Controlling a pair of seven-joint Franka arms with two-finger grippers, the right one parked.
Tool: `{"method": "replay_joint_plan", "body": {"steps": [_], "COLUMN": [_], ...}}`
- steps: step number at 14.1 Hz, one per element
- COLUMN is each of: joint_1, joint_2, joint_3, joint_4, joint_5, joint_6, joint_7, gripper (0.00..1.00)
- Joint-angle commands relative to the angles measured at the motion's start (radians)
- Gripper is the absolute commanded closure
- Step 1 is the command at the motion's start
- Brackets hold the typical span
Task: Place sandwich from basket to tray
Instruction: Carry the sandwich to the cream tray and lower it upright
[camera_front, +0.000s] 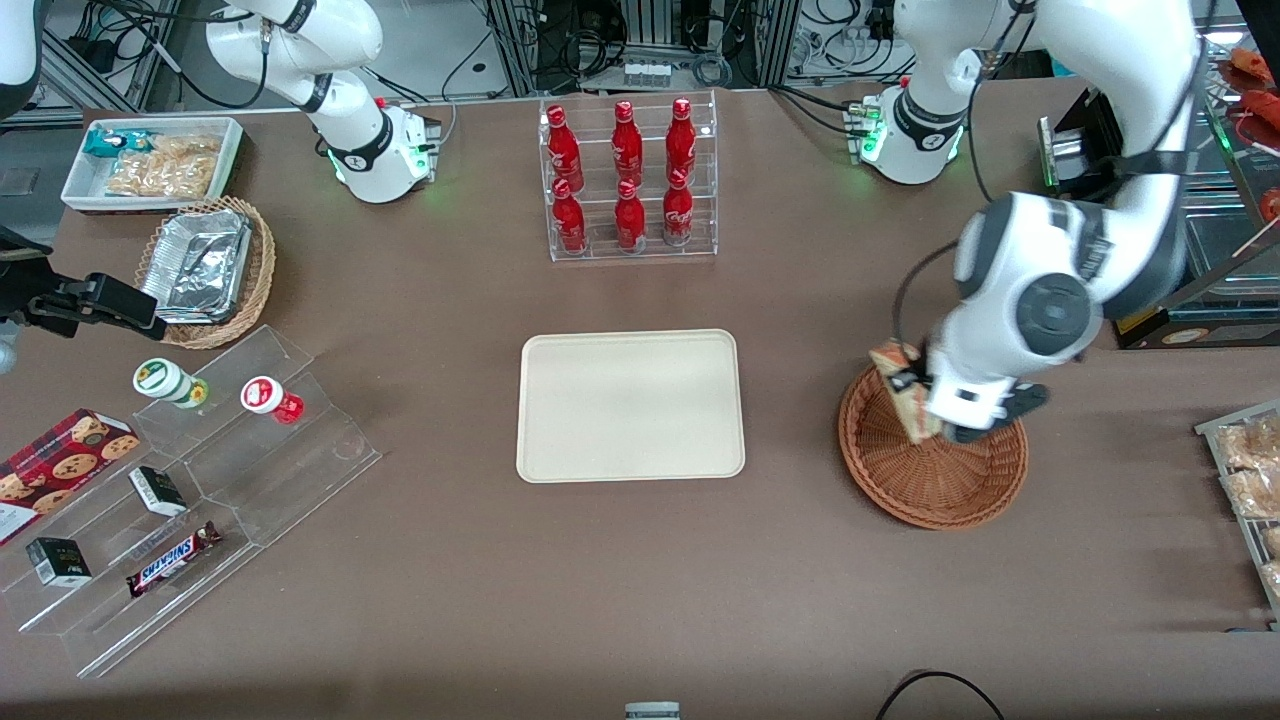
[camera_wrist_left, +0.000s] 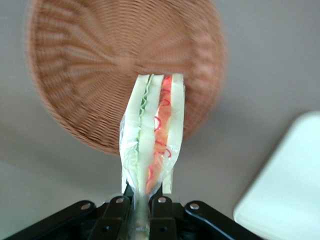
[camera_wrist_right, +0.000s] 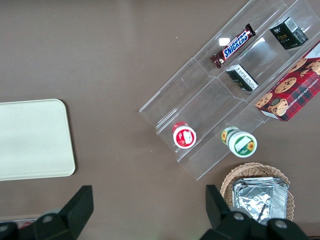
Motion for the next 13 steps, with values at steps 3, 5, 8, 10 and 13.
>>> {"method": "replay_joint_plan", "body": {"steps": [3,5,8,10,13], "joint_1": [-0.208,-0.286,-0.403,-0.447,-0.490], "joint_2": [0.174,0.252,0.328,0.366,0.417], "joint_3": [0.002,-0.010,-0.010,-0.010,-0.009], "joint_4": [0.207,0.276,0.303,0.303,0.329], "joint_5": [-0.004,-0.004,0.000,0.000,0.009], "joint_6": [-0.011,0.024,0.176,0.265,0.314], "joint_7": [0.003,-0.041,-0.127,-0.153,-0.226], "gripper": [0.79,0.79,0.79,0.80,0.81]}}
